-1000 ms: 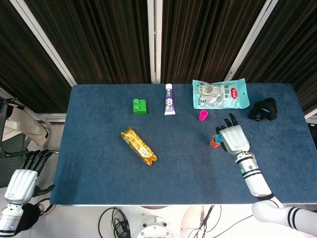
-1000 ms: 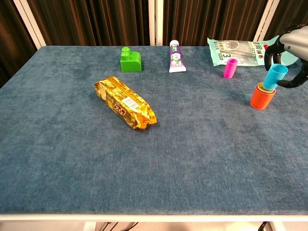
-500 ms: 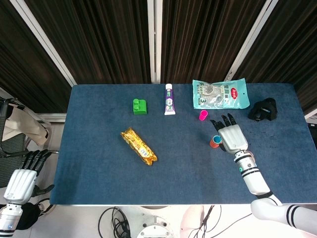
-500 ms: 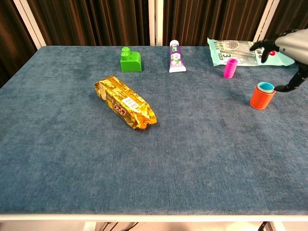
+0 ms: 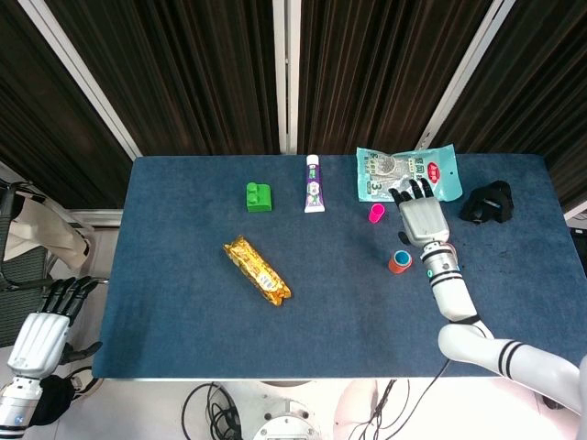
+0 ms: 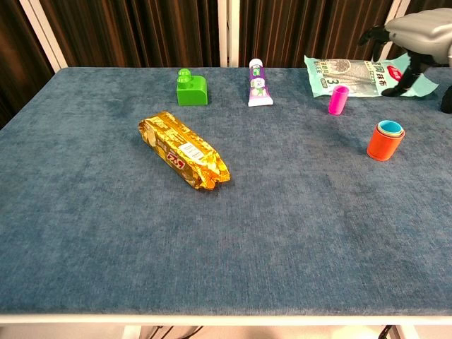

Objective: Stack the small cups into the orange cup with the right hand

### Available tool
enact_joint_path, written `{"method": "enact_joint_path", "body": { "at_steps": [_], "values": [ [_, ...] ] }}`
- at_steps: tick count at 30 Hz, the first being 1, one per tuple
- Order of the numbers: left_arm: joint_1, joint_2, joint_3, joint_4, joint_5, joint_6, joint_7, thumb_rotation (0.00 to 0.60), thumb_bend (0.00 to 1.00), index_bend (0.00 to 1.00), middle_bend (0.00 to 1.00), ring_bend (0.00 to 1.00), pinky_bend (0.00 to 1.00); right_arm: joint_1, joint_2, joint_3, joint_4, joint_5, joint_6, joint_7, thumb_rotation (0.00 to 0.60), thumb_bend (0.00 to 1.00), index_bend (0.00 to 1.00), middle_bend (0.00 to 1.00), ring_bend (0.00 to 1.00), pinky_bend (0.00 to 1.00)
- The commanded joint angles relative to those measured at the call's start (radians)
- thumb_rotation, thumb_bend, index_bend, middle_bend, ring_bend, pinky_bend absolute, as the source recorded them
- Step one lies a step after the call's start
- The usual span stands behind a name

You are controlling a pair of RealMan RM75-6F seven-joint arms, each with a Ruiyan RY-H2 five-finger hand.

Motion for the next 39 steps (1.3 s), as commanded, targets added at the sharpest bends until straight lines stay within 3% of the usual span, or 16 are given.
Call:
{"method": "enact_joint_path", "body": {
  "at_steps": [1, 16, 39],
  "values": [
    [0.000, 0.001, -0.001, 0.002, -0.001, 0.000, -0.003, 0.600, 0.00, 0.11, 0.05, 0.00, 0.00, 0.086, -0.087, 0.031, 0.114, 0.075, -0.049, -0.054, 0.600, 0.19, 0.15, 0.26, 0.05, 0.00],
    [-0.001, 0.001, -0.005, 0.029, -0.020, -0.010, -0.039, 0.600, 0.00, 0.11, 0.05, 0.00, 0.00, 0.194, -0.236, 0.006, 0.310, 0.256, -0.092, -0.181, 0.600, 0.21, 0.20, 0.28, 0.05, 0.00],
    [-0.006, -0.001, -0.007, 0.037, -0.031, -0.024, -0.044, 0.600, 0.00, 0.11, 0.05, 0.00, 0.00, 0.214, -0.317, -0.007, 0.461, 0.251, -0.129, -0.147, 0.600, 0.25, 0.32, 0.35, 0.09, 0.00]
  ]
}}
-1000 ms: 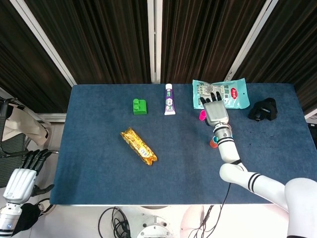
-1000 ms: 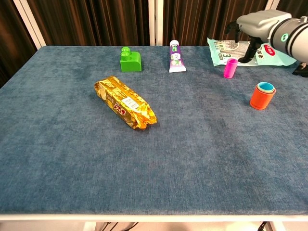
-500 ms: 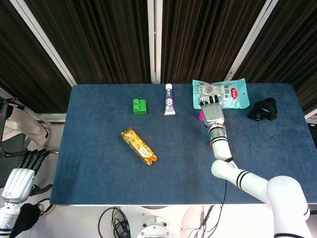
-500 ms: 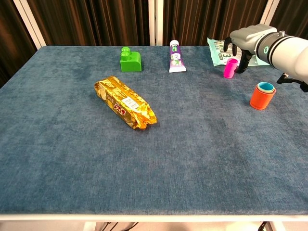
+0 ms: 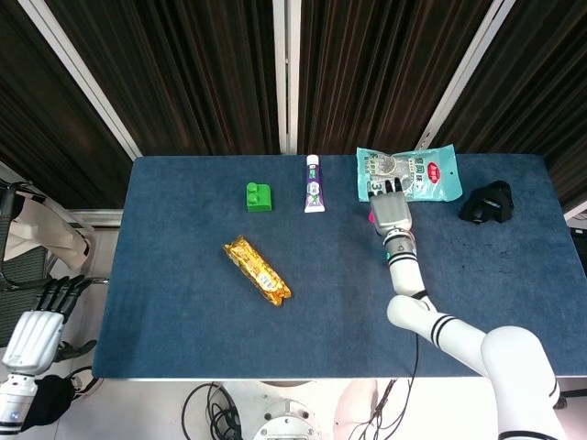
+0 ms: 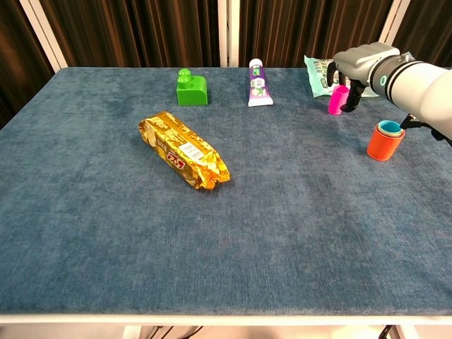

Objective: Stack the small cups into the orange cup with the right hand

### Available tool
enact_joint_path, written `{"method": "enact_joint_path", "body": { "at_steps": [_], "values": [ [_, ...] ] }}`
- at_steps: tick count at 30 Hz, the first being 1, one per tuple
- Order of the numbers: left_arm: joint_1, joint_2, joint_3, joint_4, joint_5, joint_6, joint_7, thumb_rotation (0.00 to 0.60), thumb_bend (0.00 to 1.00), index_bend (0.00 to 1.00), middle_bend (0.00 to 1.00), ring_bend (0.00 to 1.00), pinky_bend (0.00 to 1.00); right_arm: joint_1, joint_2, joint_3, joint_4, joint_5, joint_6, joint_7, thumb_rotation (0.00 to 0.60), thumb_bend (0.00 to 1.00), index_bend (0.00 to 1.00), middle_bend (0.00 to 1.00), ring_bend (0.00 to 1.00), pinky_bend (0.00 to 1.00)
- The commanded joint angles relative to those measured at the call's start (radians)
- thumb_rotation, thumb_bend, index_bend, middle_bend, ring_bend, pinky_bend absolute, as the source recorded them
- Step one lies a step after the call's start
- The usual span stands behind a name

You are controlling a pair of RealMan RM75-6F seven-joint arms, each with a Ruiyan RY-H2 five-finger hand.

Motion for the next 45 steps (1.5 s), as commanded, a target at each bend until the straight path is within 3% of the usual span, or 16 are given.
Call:
{"method": "enact_joint_path", "body": {
  "at_steps": [1, 28, 33, 38, 45],
  "values": [
    [-0.001, 0.001, -0.001, 0.000, 0.000, 0.000, 0.000, 0.600, 0.00, 0.11, 0.05, 0.00, 0.00, 0.001, -0.007, 0.000, 0.011, -0.004, 0.001, 0.001, 0.600, 0.25, 0.32, 0.36, 0.10, 0.00],
    [-0.001, 0.005, 0.000, -0.003, -0.006, -0.007, -0.004, 0.600, 0.00, 0.11, 0.05, 0.00, 0.00, -0.011, -0.020, 0.020, 0.032, -0.070, 0.023, 0.036, 0.600, 0.30, 0.49, 0.47, 0.18, 0.00],
    [-0.001, 0.004, -0.001, -0.005, -0.006, -0.005, 0.000, 0.600, 0.00, 0.11, 0.05, 0.00, 0.00, -0.028, 0.059, 0.028, -0.112, -0.127, 0.093, 0.052, 0.600, 0.31, 0.49, 0.47, 0.18, 0.00],
    [-0.001, 0.008, -0.003, -0.019, -0.001, 0.002, 0.014, 0.600, 0.00, 0.11, 0.05, 0.00, 0.00, -0.070, 0.195, 0.027, -0.373, -0.209, 0.211, 0.054, 0.600, 0.31, 0.50, 0.47, 0.18, 0.00],
    [0.002, 0.008, -0.002, -0.042, 0.007, 0.011, 0.048, 0.600, 0.00, 0.11, 0.05, 0.00, 0.00, -0.162, 0.379, -0.029, -0.694, -0.353, 0.358, 0.045, 0.600, 0.31, 0.50, 0.49, 0.18, 0.00]
  ]
}}
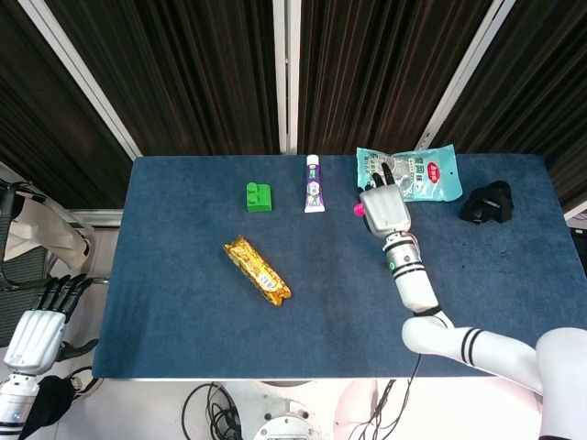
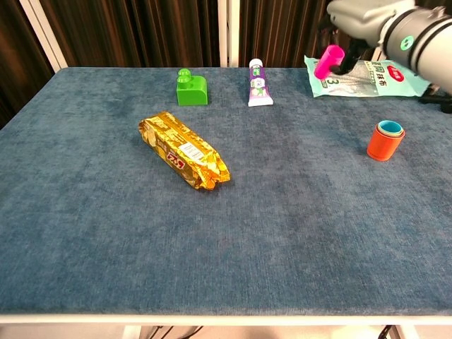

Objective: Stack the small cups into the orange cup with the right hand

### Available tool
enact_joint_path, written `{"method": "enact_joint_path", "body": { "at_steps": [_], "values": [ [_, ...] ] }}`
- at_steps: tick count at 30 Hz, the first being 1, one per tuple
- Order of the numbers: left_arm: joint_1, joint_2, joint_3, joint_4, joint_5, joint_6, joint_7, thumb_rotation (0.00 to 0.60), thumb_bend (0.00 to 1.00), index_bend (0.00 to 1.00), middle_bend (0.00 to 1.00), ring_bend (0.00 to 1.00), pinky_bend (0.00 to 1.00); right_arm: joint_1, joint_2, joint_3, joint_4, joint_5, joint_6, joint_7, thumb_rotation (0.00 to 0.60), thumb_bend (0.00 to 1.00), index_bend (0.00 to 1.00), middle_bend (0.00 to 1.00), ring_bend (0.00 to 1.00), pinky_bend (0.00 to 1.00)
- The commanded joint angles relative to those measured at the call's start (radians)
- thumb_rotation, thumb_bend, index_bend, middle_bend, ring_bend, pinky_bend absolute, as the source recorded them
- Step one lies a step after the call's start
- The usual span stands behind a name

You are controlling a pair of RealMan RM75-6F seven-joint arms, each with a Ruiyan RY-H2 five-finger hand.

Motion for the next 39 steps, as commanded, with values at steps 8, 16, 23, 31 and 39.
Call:
{"method": "enact_joint_path", "body": {
  "at_steps": [8, 16, 23, 31, 39],
  "values": [
    [0.005, -0.009, 0.004, -0.016, 0.008, 0.007, 0.026, 0.600, 0.00, 0.11, 0.05, 0.00, 0.00, -0.162, 0.278, -0.128, -0.355, -0.182, 0.159, -0.015, 0.600, 0.32, 0.50, 0.50, 0.20, 0.00],
    [0.006, -0.010, 0.012, -0.028, 0.024, 0.009, 0.041, 0.600, 0.00, 0.11, 0.05, 0.00, 0.00, -0.201, 0.290, -0.192, -0.326, -0.174, 0.101, 0.016, 0.600, 0.33, 0.51, 0.50, 0.20, 0.00],
    [0.008, -0.008, 0.009, -0.034, 0.020, 0.013, 0.048, 0.600, 0.00, 0.11, 0.05, 0.00, 0.00, -0.195, 0.281, -0.215, -0.315, -0.162, 0.054, -0.015, 0.600, 0.33, 0.51, 0.50, 0.20, 0.00],
    [0.006, -0.011, 0.007, -0.026, 0.015, 0.007, 0.042, 0.600, 0.00, 0.11, 0.05, 0.00, 0.00, -0.180, 0.262, -0.215, -0.304, -0.118, 0.029, -0.051, 0.600, 0.33, 0.51, 0.50, 0.20, 0.00],
    [0.007, -0.011, 0.006, -0.018, 0.014, 0.009, 0.031, 0.600, 0.00, 0.11, 0.05, 0.00, 0.00, -0.167, 0.245, -0.216, -0.298, -0.074, 0.023, -0.087, 0.600, 0.33, 0.52, 0.50, 0.20, 0.00]
  ]
}}
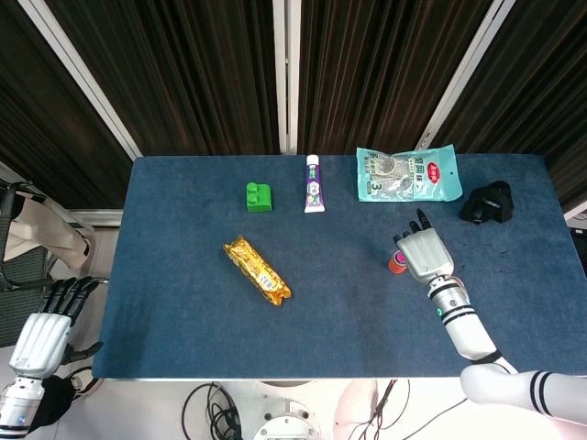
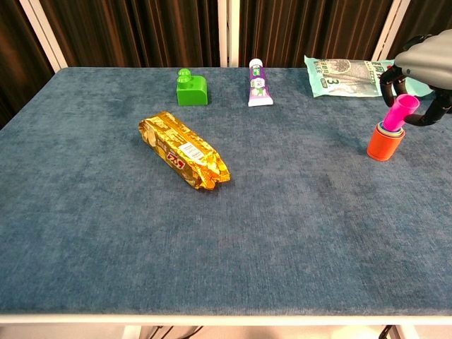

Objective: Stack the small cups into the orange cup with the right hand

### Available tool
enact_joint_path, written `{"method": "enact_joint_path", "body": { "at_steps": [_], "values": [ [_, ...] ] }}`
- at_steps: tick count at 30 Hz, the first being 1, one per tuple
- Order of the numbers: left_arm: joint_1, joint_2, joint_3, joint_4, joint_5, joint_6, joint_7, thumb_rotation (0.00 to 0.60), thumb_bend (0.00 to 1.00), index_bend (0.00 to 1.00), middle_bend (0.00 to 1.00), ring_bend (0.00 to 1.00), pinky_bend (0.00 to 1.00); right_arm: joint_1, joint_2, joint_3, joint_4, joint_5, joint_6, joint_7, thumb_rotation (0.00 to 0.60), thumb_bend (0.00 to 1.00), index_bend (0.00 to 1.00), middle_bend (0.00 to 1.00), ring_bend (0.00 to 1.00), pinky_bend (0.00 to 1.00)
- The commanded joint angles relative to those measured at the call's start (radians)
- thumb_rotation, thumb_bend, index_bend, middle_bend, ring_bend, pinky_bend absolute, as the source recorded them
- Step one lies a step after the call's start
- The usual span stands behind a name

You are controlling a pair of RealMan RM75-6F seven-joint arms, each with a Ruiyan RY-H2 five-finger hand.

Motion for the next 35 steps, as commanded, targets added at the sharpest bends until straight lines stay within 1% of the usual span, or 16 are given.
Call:
{"method": "enact_joint_path", "body": {
  "at_steps": [1, 5, 10, 11, 13, 15, 16, 18, 21, 22, 24, 26, 27, 30, 32, 35],
  "values": [
    [0.000, -0.001, 0.000, 0.003, -0.001, 0.000, -0.003, 0.600, 0.00, 0.11, 0.05, 0.00, 0.00, 0.004, -0.007, 0.000, 0.002, 0.008, -0.001, -0.006, 0.600, 0.33, 0.52, 0.49, 0.20, 0.00],
    [0.001, -0.003, 0.000, 0.007, -0.001, 0.000, -0.008, 0.600, 0.00, 0.11, 0.05, 0.00, 0.00, 0.009, -0.013, -0.001, 0.006, 0.020, -0.005, -0.012, 0.600, 0.33, 0.51, 0.48, 0.20, 0.00],
    [0.000, 0.000, -0.001, 0.007, 0.000, 0.002, -0.010, 0.600, 0.00, 0.11, 0.05, 0.00, 0.00, 0.022, -0.011, -0.004, 0.006, 0.054, -0.024, -0.029, 0.600, 0.25, 0.35, 0.42, 0.17, 0.00],
    [0.000, 0.000, -0.001, 0.007, 0.000, 0.002, -0.010, 0.600, 0.00, 0.11, 0.05, 0.00, 0.00, 0.024, -0.008, -0.006, 0.005, 0.059, -0.029, -0.030, 0.600, 0.22, 0.30, 0.39, 0.14, 0.00],
    [0.000, 0.001, -0.001, 0.007, -0.001, 0.001, -0.011, 0.600, 0.00, 0.11, 0.05, 0.00, 0.00, 0.028, 0.001, -0.007, -0.003, 0.068, -0.037, -0.031, 0.600, 0.14, 0.13, 0.28, 0.06, 0.00],
    [0.000, 0.001, -0.001, 0.007, -0.002, -0.001, -0.012, 0.600, 0.00, 0.11, 0.05, 0.00, 0.00, 0.028, 0.010, -0.004, -0.010, 0.066, -0.036, -0.018, 0.600, 0.10, 0.03, 0.16, 0.01, 0.00],
    [-0.001, 0.001, -0.001, 0.008, -0.003, -0.002, -0.013, 0.600, 0.00, 0.11, 0.05, 0.00, 0.00, 0.026, 0.014, -0.001, -0.013, 0.059, -0.032, -0.007, 0.600, 0.08, 0.00, 0.09, 0.00, 0.00],
    [-0.001, 0.001, -0.002, 0.007, -0.004, -0.003, -0.014, 0.600, 0.00, 0.11, 0.05, 0.00, 0.00, 0.017, 0.028, 0.006, -0.025, 0.038, -0.018, 0.023, 0.600, 0.06, 0.00, 0.02, 0.00, 0.00],
    [-0.004, 0.003, -0.004, 0.004, -0.001, -0.003, -0.011, 0.600, 0.00, 0.11, 0.05, 0.00, 0.00, -0.025, 0.086, 0.002, -0.092, -0.038, 0.048, 0.080, 0.600, 0.05, 0.00, 0.00, 0.00, 0.00],
    [-0.006, 0.003, -0.006, 0.002, 0.001, -0.002, -0.007, 0.600, 0.00, 0.11, 0.05, 0.00, 0.00, -0.058, 0.117, -0.011, -0.126, -0.094, 0.099, 0.106, 0.600, 0.05, 0.00, 0.00, 0.00, 0.00],
    [-0.007, 0.004, -0.008, -0.005, 0.004, 0.003, 0.001, 0.600, 0.00, 0.11, 0.05, 0.00, 0.00, -0.141, 0.170, -0.059, -0.169, -0.222, 0.212, 0.157, 0.600, 0.05, 0.00, 0.00, 0.00, 0.00],
    [-0.006, 0.006, -0.011, -0.010, 0.003, 0.007, 0.009, 0.600, 0.00, 0.11, 0.05, 0.00, 0.00, -0.232, 0.199, -0.118, -0.168, -0.348, 0.325, 0.223, 0.600, 0.05, 0.00, 0.00, 0.00, 0.00],
    [-0.006, 0.007, -0.013, -0.013, 0.001, 0.008, 0.016, 0.600, 0.00, 0.11, 0.05, 0.00, 0.00, -0.296, 0.205, -0.158, -0.142, -0.425, 0.400, 0.283, 0.600, 0.05, 0.00, 0.00, 0.00, 0.00],
    [-0.007, 0.011, -0.023, -0.016, -0.012, 0.009, 0.025, 0.600, 0.00, 0.11, 0.05, 0.00, 0.00, -0.446, 0.178, -0.235, -0.011, -0.547, 0.553, 0.460, 0.600, 0.05, 0.00, 0.00, 0.00, 0.00],
    [-0.009, 0.010, -0.030, -0.016, -0.018, 0.010, 0.030, 0.600, 0.00, 0.11, 0.05, 0.00, 0.00, -0.520, 0.138, -0.251, 0.097, -0.575, 0.622, 0.576, 0.600, 0.05, 0.00, 0.00, 0.00, 0.00],
    [-0.016, 0.008, -0.039, -0.014, -0.019, 0.009, 0.040, 0.600, 0.00, 0.11, 0.05, 0.00, 0.00, -0.619, 0.049, -0.241, 0.313, -0.592, 0.710, 0.792, 0.600, 0.04, 0.00, 0.00, 0.00, 0.00]
  ]
}}
